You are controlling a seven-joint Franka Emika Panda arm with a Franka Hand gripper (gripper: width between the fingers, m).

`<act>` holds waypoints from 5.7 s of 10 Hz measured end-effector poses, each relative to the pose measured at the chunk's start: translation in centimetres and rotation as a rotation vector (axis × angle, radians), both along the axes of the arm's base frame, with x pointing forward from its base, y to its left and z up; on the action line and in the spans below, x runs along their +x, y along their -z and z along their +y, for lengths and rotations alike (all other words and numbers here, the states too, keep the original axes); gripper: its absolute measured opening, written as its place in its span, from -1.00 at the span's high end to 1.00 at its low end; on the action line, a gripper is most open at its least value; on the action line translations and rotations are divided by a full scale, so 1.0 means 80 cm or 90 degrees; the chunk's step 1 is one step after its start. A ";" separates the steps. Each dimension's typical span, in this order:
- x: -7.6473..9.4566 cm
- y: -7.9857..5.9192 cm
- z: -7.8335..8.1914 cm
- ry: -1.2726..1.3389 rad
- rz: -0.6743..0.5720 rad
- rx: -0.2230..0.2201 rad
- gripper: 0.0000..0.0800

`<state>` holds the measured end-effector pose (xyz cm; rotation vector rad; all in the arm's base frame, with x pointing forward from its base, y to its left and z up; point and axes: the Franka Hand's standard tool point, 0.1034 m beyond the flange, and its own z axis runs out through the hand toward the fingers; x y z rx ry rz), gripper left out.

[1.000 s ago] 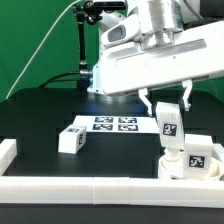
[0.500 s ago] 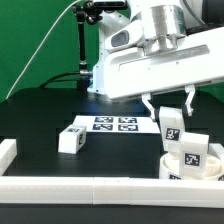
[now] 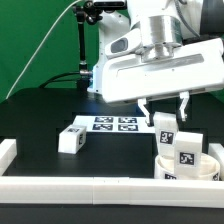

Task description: Assemble stool

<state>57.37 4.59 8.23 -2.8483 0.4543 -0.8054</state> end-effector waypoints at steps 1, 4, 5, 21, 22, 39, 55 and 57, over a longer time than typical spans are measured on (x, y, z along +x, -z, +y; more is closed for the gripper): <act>0.000 0.000 0.001 -0.003 0.012 0.006 0.12; -0.002 -0.002 0.005 -0.013 0.044 0.019 -0.33; -0.001 -0.014 0.004 -0.018 0.055 0.025 -0.56; -0.001 -0.025 0.012 -0.242 0.215 0.012 -0.62; 0.003 -0.028 0.009 -0.323 0.201 -0.030 -0.62; 0.010 0.000 0.002 -0.703 0.150 -0.200 0.16; 0.008 0.001 0.017 0.158 0.231 0.171 0.15; 0.005 0.001 0.027 0.271 0.250 0.215 0.15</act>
Offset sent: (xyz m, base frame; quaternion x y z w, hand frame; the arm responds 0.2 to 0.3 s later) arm -0.0022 0.0005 0.0220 0.0037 -0.0689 -0.0013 0.9976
